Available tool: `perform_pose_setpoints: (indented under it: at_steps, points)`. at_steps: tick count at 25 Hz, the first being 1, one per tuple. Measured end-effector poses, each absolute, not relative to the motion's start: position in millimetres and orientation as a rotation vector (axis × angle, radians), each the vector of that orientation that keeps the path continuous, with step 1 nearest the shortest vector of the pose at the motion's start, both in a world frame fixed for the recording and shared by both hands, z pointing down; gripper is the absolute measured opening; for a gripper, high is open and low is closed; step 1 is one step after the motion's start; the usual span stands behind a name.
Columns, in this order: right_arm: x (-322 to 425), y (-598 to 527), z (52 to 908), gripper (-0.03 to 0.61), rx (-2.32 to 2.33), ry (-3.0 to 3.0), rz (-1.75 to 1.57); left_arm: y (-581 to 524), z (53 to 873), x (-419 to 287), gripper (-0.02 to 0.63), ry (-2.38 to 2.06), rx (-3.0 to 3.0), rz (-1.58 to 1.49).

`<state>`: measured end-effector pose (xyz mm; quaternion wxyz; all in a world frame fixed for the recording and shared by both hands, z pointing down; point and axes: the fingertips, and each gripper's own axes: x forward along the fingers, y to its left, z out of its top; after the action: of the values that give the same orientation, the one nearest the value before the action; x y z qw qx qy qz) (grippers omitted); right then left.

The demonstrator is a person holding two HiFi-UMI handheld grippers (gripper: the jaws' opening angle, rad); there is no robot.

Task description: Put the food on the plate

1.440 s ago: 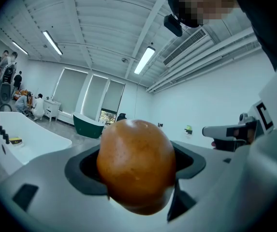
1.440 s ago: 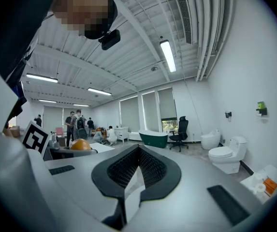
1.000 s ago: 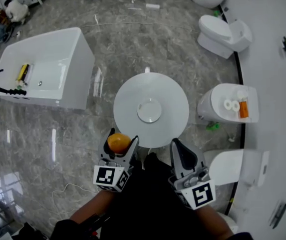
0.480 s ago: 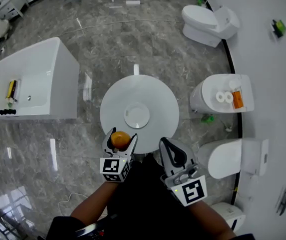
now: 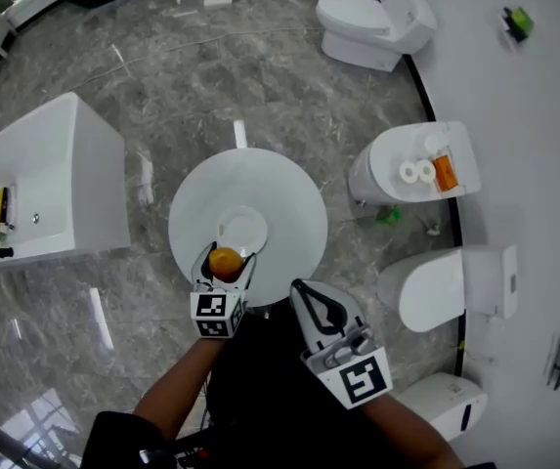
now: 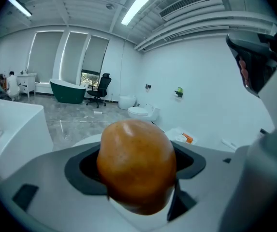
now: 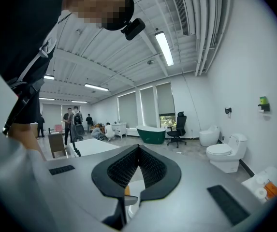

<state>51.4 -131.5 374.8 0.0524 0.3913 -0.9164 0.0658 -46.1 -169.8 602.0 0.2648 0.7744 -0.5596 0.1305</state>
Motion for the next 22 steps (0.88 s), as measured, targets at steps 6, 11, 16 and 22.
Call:
perform_pose_setpoints:
  at_steps: [6, 11, 16, 22]
  points:
    - [62, -137, 384, 0.005, 1.208, -2.768, 0.239, -180, 629, -39, 0.373, -1.480, 2.036, 0.364]
    - [63, -137, 393, 0.005, 1.191, -2.759, 0.276, -187, 648, -34, 0.373, -1.437, 2.031, 0.391]
    - [68, -141, 398, 0.005, 1.200, -2.749, 0.300, -189, 677, -32, 0.373, -1.406, 2.000, 0.457]
    - [69, -140, 410, 0.005, 1.184, -2.718, 0.321, -192, 707, -33, 0.373, -1.382, 1.946, 0.485]
